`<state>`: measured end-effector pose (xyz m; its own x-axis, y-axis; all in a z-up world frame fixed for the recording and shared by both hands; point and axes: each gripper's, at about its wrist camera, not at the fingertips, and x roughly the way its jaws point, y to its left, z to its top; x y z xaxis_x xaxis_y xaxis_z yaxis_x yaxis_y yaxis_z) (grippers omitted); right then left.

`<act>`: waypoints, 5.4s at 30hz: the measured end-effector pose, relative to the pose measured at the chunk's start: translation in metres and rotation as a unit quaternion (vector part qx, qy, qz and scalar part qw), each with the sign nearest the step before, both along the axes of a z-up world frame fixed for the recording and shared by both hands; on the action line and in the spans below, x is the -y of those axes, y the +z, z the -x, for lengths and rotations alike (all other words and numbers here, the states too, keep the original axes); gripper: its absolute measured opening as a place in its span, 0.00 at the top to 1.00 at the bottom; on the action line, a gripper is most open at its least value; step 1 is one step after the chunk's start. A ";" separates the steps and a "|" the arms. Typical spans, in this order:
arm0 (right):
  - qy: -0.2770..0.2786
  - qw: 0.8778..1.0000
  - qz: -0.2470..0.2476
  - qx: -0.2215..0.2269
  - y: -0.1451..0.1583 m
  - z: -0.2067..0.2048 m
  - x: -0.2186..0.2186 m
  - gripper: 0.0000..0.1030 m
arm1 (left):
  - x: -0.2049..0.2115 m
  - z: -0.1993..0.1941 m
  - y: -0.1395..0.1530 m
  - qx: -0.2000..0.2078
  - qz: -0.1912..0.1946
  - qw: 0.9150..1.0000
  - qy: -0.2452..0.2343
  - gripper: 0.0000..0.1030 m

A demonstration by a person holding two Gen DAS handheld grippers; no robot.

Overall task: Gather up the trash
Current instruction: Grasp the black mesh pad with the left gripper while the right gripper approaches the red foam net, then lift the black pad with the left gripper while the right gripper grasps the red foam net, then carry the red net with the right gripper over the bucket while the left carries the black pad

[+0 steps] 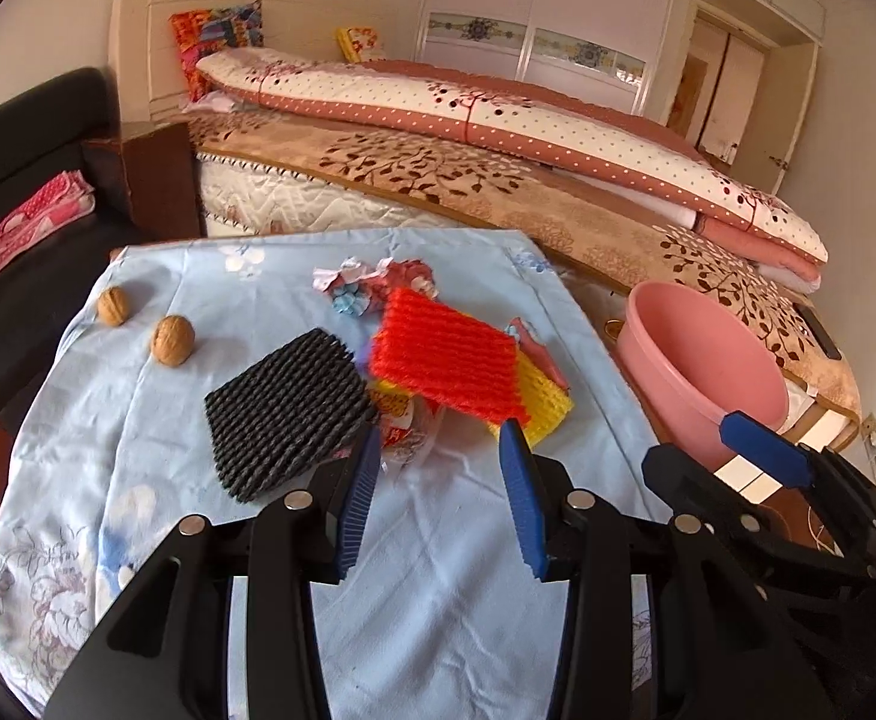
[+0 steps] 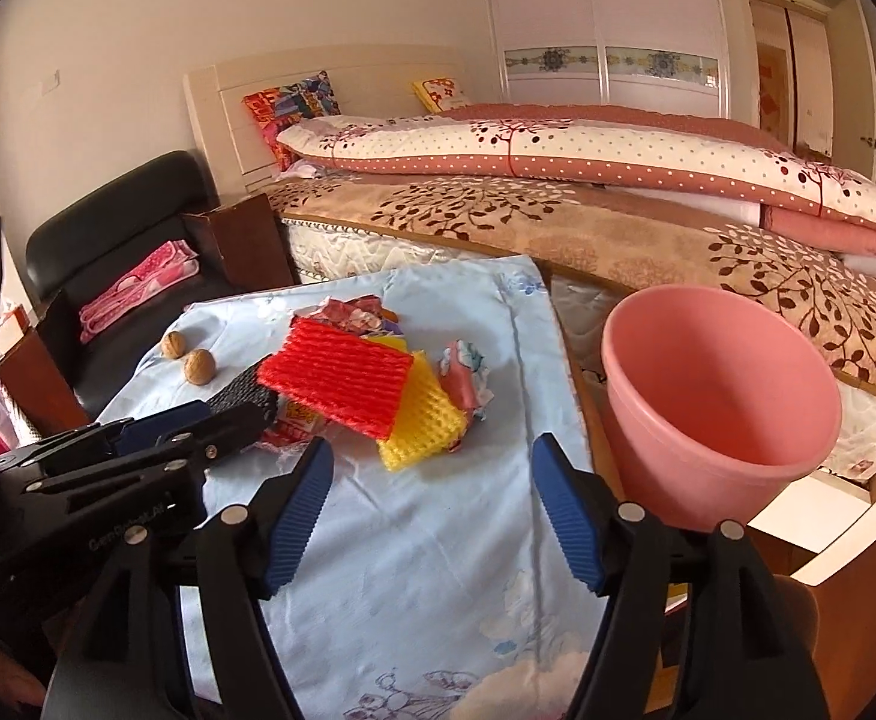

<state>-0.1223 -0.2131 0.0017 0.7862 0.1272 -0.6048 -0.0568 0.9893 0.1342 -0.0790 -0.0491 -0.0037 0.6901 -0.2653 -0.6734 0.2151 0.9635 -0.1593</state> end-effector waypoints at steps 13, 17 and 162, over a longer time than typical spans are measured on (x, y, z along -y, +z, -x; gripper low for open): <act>0.046 0.998 -0.010 -0.034 -0.009 -0.005 -0.028 0.32 | -0.036 -0.001 -0.014 -0.047 0.051 0.997 0.025 0.60; 0.050 0.998 -0.012 -0.038 -0.009 -0.009 -0.033 0.32 | -0.037 0.001 -0.012 -0.044 0.035 0.998 0.034 0.60; -0.101 0.987 -0.124 -0.015 -0.015 -0.046 0.170 0.90 | -0.007 -0.031 -0.038 -0.094 0.007 0.989 -0.110 0.89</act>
